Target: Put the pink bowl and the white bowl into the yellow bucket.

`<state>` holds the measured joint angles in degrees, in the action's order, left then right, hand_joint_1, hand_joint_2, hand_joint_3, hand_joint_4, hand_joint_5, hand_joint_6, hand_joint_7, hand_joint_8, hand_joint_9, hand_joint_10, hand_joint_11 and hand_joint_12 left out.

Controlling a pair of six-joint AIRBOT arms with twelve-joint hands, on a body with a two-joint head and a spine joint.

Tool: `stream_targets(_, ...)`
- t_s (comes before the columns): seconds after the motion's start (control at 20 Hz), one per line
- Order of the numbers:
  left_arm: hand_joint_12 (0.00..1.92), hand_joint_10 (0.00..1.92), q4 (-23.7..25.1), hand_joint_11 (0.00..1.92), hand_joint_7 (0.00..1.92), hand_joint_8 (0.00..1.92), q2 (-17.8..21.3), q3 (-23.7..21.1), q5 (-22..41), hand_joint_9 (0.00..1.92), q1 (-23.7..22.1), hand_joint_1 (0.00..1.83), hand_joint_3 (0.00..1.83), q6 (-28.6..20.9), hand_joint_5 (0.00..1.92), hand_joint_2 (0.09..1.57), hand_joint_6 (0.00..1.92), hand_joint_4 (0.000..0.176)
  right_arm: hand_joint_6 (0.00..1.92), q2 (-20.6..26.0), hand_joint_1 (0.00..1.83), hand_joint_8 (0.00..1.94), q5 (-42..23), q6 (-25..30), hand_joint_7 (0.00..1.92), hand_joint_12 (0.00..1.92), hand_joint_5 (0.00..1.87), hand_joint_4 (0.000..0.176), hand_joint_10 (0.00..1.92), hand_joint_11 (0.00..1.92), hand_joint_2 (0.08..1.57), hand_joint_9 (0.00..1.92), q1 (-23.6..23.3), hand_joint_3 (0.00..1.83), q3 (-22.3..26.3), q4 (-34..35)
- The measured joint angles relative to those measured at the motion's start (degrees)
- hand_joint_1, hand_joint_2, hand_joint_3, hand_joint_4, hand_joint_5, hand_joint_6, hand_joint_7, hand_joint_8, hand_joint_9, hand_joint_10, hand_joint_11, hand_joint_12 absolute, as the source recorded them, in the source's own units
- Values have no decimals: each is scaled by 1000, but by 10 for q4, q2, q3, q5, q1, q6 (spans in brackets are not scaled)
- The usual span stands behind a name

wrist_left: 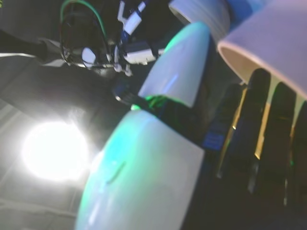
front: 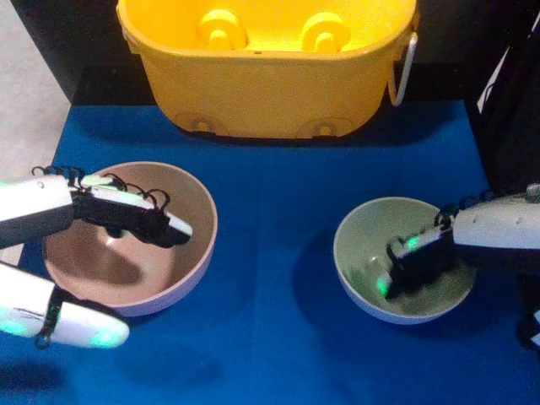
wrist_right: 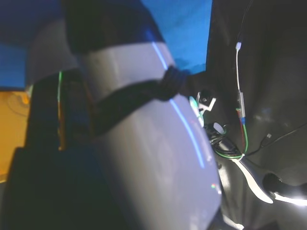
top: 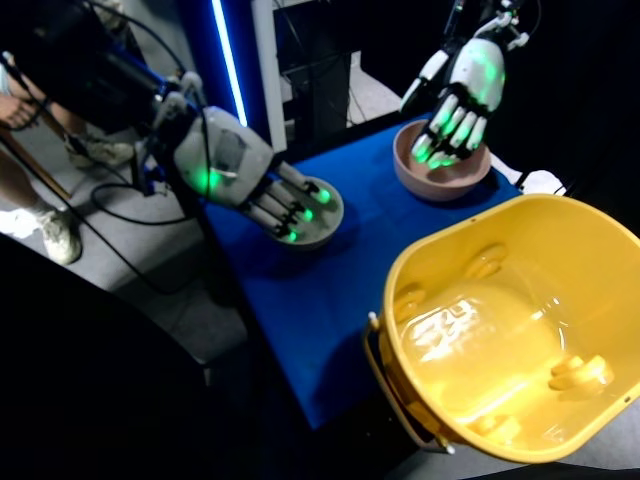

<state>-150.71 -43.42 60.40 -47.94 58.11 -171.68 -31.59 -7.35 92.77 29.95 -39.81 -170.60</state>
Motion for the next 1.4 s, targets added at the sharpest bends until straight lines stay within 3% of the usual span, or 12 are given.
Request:
stream_targets(0.3,1634,751,-3,0,546,12,-13,4,2,212,0,739,2,7,522,960,6,0,231,-9,851,157,12,0,558,1389,513,0,529,19,920,373,0,0,-6,0)
stream_targets(0.45,1582,718,-3,0,557,7,-34,11,5,236,2,635,9,7,533,996,4,0,203,-20,841,132,19,0,550,1394,505,0,552,7,922,346,0,1,-13,0)
stream_targets(0.65,1563,652,-31,0,570,5,-41,20,4,291,18,717,0,29,549,997,6,0,154,-42,830,92,19,0,537,1366,490,0,507,0,918,337,0,2,-34,0)
stream_targets(0.8,1536,714,-63,0,559,0,-53,28,-5,243,42,600,1,45,542,1020,0,0,156,-69,786,99,53,1,568,1390,509,0,540,0,933,351,44,3,-48,0)
stream_targets(0.9,1569,772,-72,0,574,6,-61,33,-3,210,48,631,0,46,552,1009,4,0,159,-81,830,94,95,1,571,1397,524,0,596,0,900,322,76,0,-59,0)
stream_targets(1.15,1568,793,-97,0,603,14,-79,41,-17,218,59,629,0,55,608,1014,18,0,86,-113,833,44,125,1,577,1319,530,0,442,0,892,356,85,6,-77,1)
stream_targets(1.2,1699,845,-102,0,655,32,-82,43,-21,261,61,843,17,54,707,1109,45,0,140,-125,1118,107,142,0,733,1311,688,0,518,138,953,505,96,10,-82,1)
stream_targets(1.25,1699,845,-103,0,655,32,-82,45,-23,261,61,843,17,55,707,1109,45,0,140,-128,1118,107,148,0,733,1311,688,0,518,138,953,505,100,10,-82,2)
stream_targets(1.3,1725,978,-110,158,811,106,-87,46,-28,349,64,1084,5,54,808,1189,992,0,909,-135,1239,919,174,-1,862,1305,940,0,773,381,1111,656,114,7,-84,2)
stream_targets(1.35,1762,1103,-111,312,855,1025,-87,46,-31,555,65,1168,1,54,836,1185,1095,0,1319,-136,1425,1273,188,-1,726,1643,759,0,1221,460,1210,664,117,3,-84,8)
stream_targets(1.4,1752,1438,-109,391,921,1105,-87,45,-35,666,65,1309,0,54,814,1184,1124,0,1468,-136,1464,1326,192,-1,713,1739,657,0,1310,498,1233,680,118,1,-84,12)
